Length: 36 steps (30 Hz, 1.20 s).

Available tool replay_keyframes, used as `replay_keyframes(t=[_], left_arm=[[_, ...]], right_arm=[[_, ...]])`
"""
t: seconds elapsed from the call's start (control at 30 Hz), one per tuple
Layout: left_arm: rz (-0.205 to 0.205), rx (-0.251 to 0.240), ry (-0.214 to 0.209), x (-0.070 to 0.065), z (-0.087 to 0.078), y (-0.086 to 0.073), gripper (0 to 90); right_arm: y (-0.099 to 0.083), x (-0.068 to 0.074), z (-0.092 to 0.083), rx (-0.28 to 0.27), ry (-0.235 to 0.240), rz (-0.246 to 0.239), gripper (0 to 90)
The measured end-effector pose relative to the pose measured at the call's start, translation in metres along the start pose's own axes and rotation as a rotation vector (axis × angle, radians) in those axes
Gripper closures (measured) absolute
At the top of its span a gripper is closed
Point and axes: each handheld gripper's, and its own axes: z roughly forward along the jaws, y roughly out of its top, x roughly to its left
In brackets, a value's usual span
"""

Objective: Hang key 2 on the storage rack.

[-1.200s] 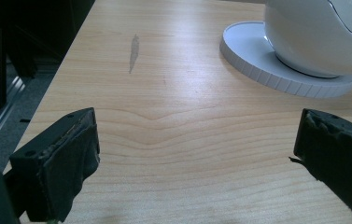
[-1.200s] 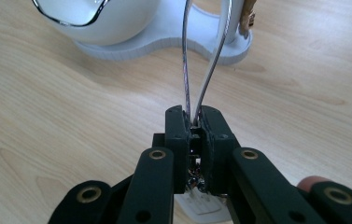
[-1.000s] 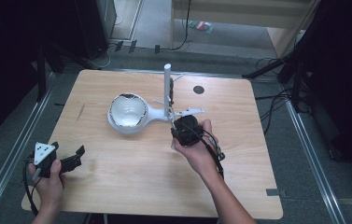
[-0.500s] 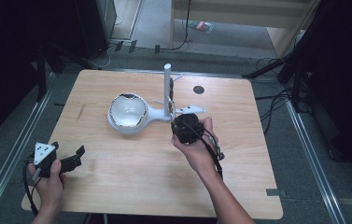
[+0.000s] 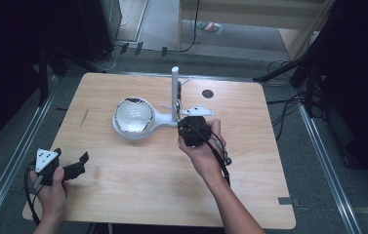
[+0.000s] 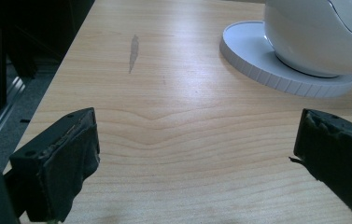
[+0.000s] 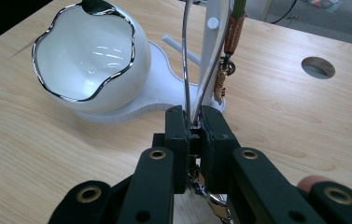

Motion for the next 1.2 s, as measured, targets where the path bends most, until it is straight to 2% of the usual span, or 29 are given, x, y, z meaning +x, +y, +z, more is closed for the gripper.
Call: replay_keyframes(t=[0.37, 0.87, 1.2], left_arm=[[0.0, 0.002, 0.0, 0.0, 0.0, 0.0, 0.6], [0.002, 0.002, 0.001, 0.0, 0.0, 0.0, 0.5], [-0.001, 0.001, 0.0, 0.0, 0.0, 0.0, 0.6]], right_arm=[[0.001, 0.0, 0.011, 0.003, -0.031, 0.009, 83.5], [0.0, 0.0, 0.024, 0.017, -0.038, 0.014, 83.5], [-0.001, 0.001, 0.038, 0.031, -0.05, 0.014, 83.5]])
